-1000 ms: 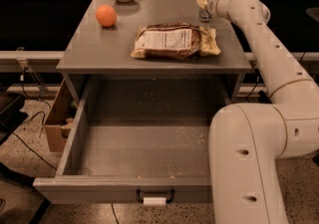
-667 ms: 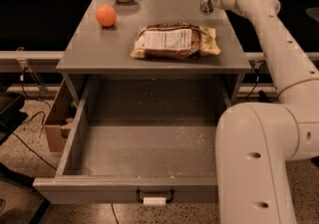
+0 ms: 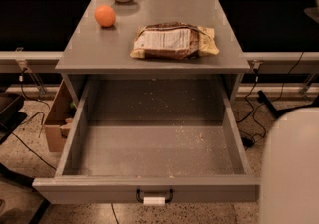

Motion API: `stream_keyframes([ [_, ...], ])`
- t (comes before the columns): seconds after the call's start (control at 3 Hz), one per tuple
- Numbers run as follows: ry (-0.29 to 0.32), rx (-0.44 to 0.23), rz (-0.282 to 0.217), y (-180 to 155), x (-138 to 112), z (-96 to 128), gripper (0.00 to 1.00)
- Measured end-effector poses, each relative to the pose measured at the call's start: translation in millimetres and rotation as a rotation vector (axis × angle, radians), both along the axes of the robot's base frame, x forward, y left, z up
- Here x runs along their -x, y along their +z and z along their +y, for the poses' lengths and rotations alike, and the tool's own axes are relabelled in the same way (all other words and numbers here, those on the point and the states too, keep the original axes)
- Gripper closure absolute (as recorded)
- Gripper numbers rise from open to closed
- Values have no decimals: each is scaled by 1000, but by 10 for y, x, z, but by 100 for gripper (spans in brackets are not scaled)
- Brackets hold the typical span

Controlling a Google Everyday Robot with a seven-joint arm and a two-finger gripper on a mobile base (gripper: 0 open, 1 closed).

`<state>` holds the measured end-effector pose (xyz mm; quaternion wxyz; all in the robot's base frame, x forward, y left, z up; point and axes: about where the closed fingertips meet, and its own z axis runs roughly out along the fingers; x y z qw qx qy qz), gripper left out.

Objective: Place redbull can into top drawer

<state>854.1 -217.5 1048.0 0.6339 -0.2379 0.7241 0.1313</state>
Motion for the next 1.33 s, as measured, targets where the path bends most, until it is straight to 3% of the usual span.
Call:
stream_keyframes([
  [0.33,8,24,48,269,683,-238,100],
  [0.67,41,78,51,299,1186,-412,100],
  [1.0,99,73,26,70,1623,-615,100],
  [1.33,172,41,-36,-102,2048,-752,100],
])
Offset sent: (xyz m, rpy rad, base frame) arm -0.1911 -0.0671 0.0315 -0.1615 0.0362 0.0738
